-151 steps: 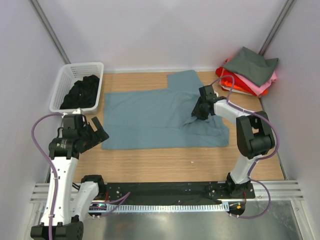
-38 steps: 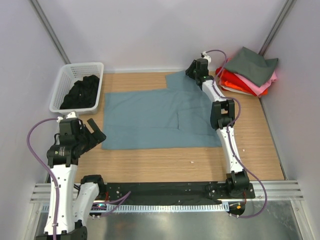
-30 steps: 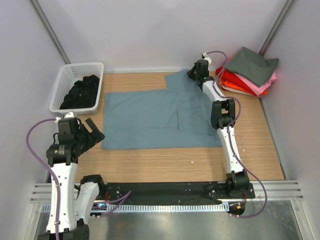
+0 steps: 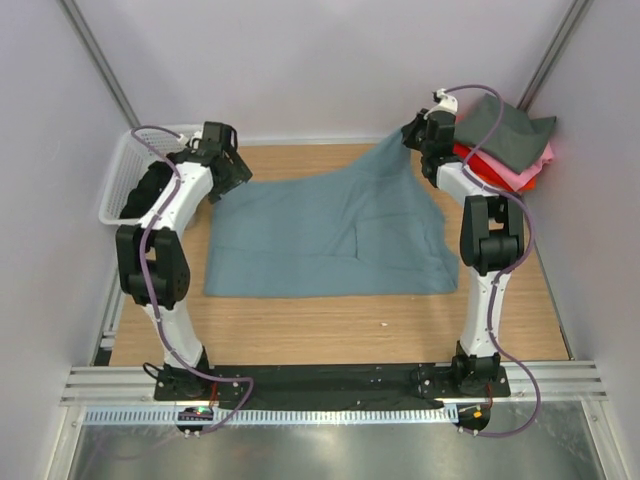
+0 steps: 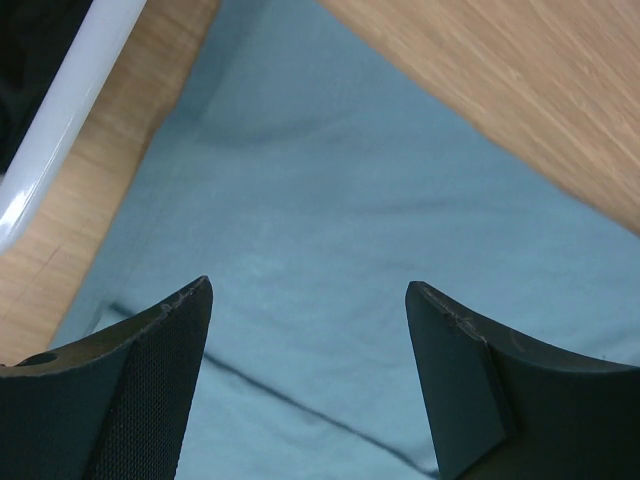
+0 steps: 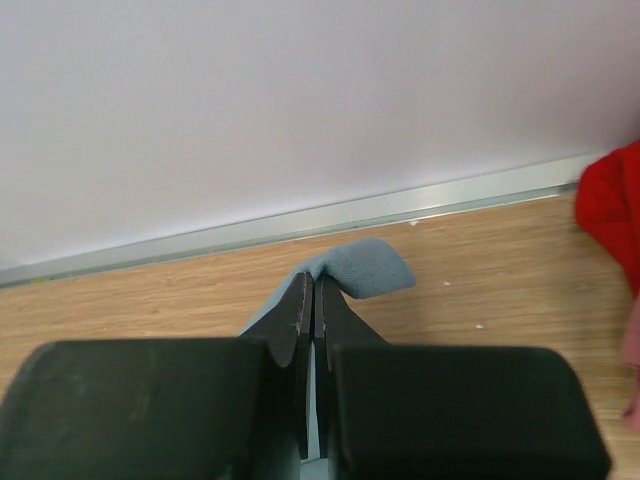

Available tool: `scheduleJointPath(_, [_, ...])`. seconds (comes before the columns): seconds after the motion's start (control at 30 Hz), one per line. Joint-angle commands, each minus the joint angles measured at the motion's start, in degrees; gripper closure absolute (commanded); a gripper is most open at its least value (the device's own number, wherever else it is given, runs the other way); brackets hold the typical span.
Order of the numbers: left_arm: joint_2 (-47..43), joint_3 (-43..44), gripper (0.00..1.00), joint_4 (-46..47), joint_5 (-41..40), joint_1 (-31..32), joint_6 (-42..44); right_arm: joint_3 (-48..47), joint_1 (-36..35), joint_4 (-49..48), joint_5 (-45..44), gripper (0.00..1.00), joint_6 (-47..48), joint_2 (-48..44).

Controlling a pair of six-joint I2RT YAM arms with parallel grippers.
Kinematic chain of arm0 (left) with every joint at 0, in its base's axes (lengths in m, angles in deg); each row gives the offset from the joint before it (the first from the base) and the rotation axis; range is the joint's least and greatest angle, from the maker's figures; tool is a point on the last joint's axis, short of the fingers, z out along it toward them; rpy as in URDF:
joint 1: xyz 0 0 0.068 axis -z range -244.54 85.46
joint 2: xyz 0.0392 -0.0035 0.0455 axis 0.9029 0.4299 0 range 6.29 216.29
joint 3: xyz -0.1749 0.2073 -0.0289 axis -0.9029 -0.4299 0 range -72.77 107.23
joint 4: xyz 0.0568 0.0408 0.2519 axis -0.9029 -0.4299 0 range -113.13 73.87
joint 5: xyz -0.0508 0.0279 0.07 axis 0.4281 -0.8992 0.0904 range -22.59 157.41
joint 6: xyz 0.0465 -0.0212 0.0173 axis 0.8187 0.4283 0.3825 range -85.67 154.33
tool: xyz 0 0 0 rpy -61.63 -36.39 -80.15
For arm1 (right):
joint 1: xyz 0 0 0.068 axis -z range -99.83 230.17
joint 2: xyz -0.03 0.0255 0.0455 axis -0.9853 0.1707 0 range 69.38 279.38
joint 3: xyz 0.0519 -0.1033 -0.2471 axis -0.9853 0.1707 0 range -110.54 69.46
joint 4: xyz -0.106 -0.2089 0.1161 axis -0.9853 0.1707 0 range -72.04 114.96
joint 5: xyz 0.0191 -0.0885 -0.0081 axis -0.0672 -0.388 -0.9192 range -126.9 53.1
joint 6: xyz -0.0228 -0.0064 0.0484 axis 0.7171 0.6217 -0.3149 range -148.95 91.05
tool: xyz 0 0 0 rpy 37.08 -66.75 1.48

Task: Fold and stack the t-shirts
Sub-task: Fold the tshirt

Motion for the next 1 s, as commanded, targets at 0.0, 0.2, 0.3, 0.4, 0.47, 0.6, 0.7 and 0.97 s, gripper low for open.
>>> scheduleJointPath(0.0, [4.9, 7.1, 0.21, 1.7, -4.7, 0.1, 1.1, -1.4, 1.5, -0.7, -4.0, 0.99, 0.5, -0.6])
scheduleJointPath(0.2, [18.3, 21.9, 0.21, -3.4, -9.2, 0.0, 3.8, -1.9, 2.8, 1.7, -5.3, 0.99, 0.7, -0.1])
scheduleJointPath(0.3, [24.4, 28.8, 0.23, -3.9, -9.7, -0.1, 4.8, -2.8, 2.9, 2.6, -3.8, 0.99, 0.4, 0.9])
scheduleJointPath(0.4, [29.3, 36.5, 0.26, -6.4, -9.6, -0.7, 4.9, -4.1, 3.0, 3.4, -2.7, 0.99, -0.1, 1.7])
scheduleJointPath(0.47, [32.5, 39.5, 0.28, -6.8, -9.1, -1.4, 4.5, -4.3, 3.0, 3.3, -0.6, 0.98, -0.6, 2.1])
scheduleJointPath(0.6, [34.9, 40.2, 0.3, -3.7, -8.5, -2.4, 3.6, -4.4, 3.0, 3.1, 1.1, 0.99, -1.7, 2.1])
scheduleJointPath(0.7, [36.9, 41.4, 0.3, -2.5, -7.3, -3.1, 2.8, -4.4, 3.0, 3.0, 1.8, 0.99, -2.3, 2.2])
scheduleJointPath(0.97, [42.2, 44.5, 0.3, 1.5, -5.9, -3.7, 1.7, -4.1, 3.0, 2.2, 4.1, 0.98, -4.2, 2.4])
